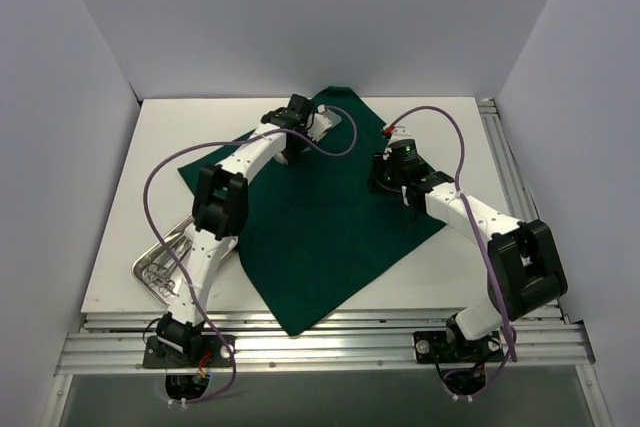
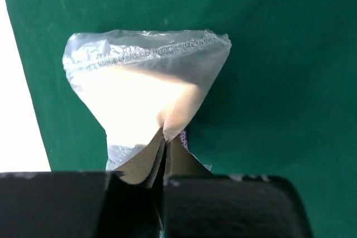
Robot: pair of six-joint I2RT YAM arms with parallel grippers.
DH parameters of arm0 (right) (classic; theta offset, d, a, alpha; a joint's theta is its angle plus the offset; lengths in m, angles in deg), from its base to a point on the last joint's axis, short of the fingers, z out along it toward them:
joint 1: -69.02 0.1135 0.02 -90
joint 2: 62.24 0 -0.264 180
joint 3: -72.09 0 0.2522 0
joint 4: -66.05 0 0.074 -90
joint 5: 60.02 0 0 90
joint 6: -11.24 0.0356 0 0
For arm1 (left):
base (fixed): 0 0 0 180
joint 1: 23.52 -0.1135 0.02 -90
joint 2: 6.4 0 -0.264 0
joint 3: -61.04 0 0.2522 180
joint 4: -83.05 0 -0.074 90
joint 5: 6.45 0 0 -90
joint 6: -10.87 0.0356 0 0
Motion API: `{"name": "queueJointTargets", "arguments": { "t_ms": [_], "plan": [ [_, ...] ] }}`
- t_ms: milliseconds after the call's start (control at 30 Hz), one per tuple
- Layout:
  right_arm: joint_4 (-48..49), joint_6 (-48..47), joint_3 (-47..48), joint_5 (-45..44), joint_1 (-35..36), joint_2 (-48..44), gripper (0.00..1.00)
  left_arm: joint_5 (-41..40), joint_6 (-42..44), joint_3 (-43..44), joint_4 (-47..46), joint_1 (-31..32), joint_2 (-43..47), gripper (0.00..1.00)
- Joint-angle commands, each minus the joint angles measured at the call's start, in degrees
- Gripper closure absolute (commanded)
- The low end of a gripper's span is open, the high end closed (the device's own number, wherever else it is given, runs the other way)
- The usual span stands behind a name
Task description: Prepare the surgical pack
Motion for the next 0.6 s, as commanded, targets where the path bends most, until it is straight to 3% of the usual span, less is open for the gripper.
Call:
{"name": "queueJointTargets", "arguments": {
  "t_ms": [0, 167, 267, 433, 567],
  "plan": [
    [-0.18, -0.45, 0.72, 0.03, -0.40, -2.14, 0.67, -0.70, 0.33, -1.07, -2.82, 0.31, 5.24, 0.98],
    [-1.06, -0.19, 1.68, 0.73, -0.40, -2.67, 0.67, -0.97, 0.69, 1.56, 1.38, 0.31, 10.59, 0.98],
    [-1.67, -0.36, 2.21, 0.91, -0.40, -3.89, 0.66, -0.09, 0.34, -1.41, 5.69, -0.04, 18.14, 0.98],
    [-0.63, -0.19, 1.07, 1.78, -0.31, -6.53, 0.66, 2.19, 0.33, -15.55, 13.14, -2.85, 39.14, 0.98],
    [1.13, 0.60, -0.42, 3.54, 0.48, -7.41, 0.66, 2.81, 0.42, -30.04, 19.05, -9.96, 53.82, 0.98]
  ]
}}
